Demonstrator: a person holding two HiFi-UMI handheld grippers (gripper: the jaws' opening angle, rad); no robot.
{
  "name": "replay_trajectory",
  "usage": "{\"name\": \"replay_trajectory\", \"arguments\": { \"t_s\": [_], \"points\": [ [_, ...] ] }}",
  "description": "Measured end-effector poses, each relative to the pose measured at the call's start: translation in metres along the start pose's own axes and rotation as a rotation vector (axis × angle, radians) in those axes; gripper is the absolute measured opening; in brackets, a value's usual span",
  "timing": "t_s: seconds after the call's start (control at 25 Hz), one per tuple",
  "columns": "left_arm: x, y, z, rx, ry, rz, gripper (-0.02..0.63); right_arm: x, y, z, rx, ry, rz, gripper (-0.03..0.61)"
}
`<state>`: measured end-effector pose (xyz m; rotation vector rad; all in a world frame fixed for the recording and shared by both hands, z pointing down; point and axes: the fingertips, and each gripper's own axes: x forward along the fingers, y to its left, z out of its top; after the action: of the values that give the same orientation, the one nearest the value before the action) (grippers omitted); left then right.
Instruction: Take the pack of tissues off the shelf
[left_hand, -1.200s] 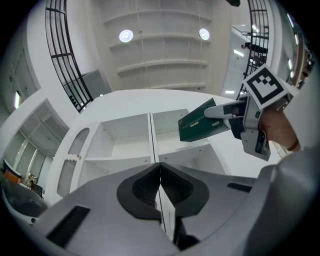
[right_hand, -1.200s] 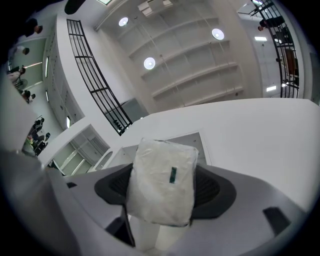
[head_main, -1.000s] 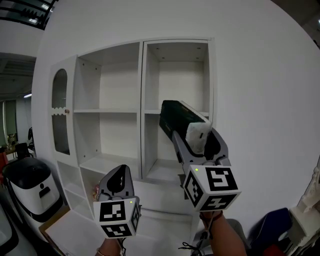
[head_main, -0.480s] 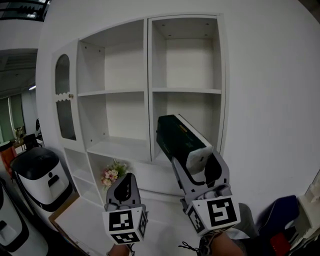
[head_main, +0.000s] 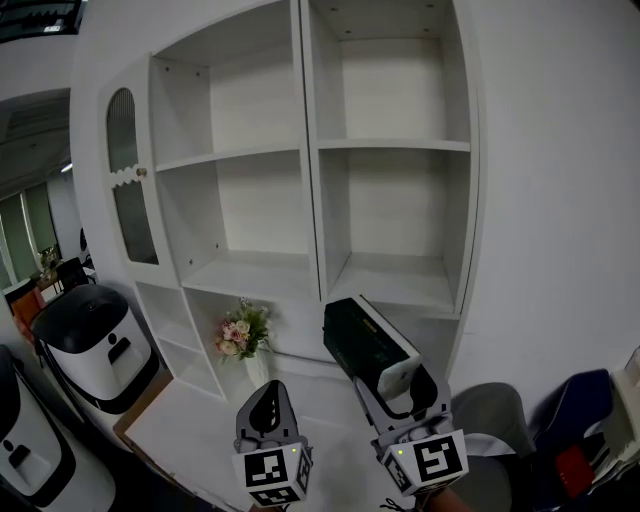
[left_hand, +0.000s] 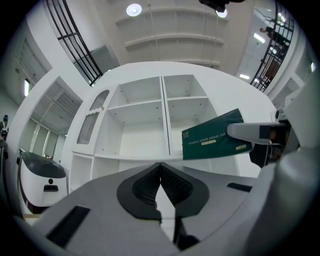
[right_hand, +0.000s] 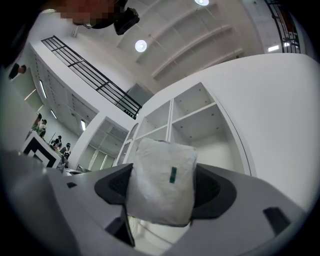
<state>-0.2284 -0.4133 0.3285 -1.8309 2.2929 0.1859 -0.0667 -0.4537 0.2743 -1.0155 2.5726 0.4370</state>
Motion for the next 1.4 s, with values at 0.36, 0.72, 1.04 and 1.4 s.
{"name": "replay_trajectory", "arguments": {
  "t_s": [0.36, 0.72, 1.04, 1.4],
  "points": [
    [-0.003, -0.002, -0.077, -0.022, 0.115, -0.040, 0.018, -0.034, 0.014, -0.093, 0.033, 0.155, -0.003, 0.343],
    [0.000, -0.025, -0.127, -0.046, 0.210, -0.106, 0.018, -0.063, -0.008, -0.153, 0.074, 0.283, -0.104, 0.344],
    [0.006, -0.039, -0.133, -0.052, 0.216, -0.143, 0.018, -0.070, -0.022, -0.160, 0.094, 0.303, -0.146, 0.344],
    [0.007, -0.049, -0.135, -0.074, 0.211, -0.153, 0.018, -0.078, -0.024, -0.158, 0.072, 0.318, -0.145, 0.342]
  ]
}}
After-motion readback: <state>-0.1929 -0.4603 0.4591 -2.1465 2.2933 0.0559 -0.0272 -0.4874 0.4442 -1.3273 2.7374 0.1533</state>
